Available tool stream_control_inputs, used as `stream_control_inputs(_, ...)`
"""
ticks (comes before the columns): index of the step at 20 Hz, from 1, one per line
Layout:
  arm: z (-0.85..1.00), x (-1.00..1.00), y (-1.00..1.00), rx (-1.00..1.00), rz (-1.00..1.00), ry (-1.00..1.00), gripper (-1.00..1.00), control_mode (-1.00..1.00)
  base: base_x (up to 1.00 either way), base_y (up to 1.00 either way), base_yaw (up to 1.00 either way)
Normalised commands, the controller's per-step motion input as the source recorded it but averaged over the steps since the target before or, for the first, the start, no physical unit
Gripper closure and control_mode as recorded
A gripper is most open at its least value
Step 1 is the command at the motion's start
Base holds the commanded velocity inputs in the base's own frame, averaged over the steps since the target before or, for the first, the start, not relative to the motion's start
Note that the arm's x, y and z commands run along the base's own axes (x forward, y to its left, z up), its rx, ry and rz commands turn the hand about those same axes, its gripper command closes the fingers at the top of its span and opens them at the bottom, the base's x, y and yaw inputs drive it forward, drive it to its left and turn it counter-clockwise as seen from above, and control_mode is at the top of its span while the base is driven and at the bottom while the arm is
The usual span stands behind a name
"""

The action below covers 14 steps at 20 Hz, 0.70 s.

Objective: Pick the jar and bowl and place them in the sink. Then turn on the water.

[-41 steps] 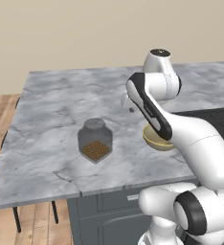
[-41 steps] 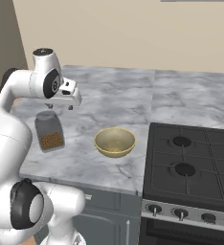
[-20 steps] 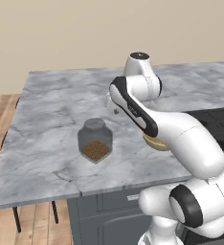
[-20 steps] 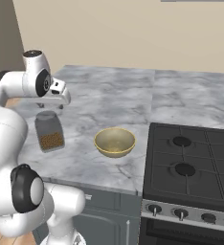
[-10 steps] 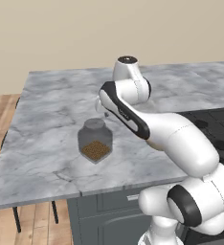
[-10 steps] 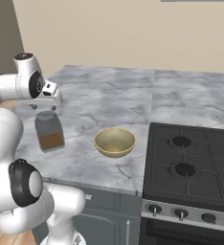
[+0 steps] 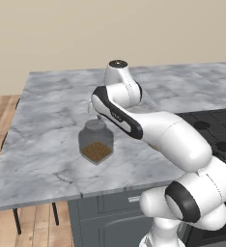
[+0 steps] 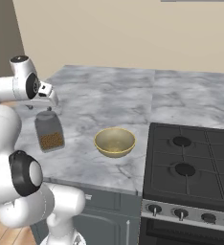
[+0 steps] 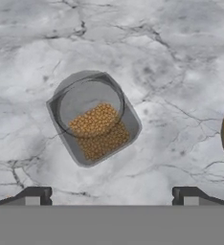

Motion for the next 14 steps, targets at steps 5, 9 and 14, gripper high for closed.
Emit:
stream_control_inputs(5,-0.07,0.20,0.02,0.00,0.00,0.00,-1.00,-1.00,0.00,0.00,0.00)
stream_control_inputs(9,-0.05,0.17,0.00,0.00,0.01,0.03,-1.00,-1.00,0.00,0.00,0.00)
stream_control_inputs(14,-0.04,0.09,0.00,0.00,0.01,0.06,-1.00,-1.00,0.00,0.00,0.00)
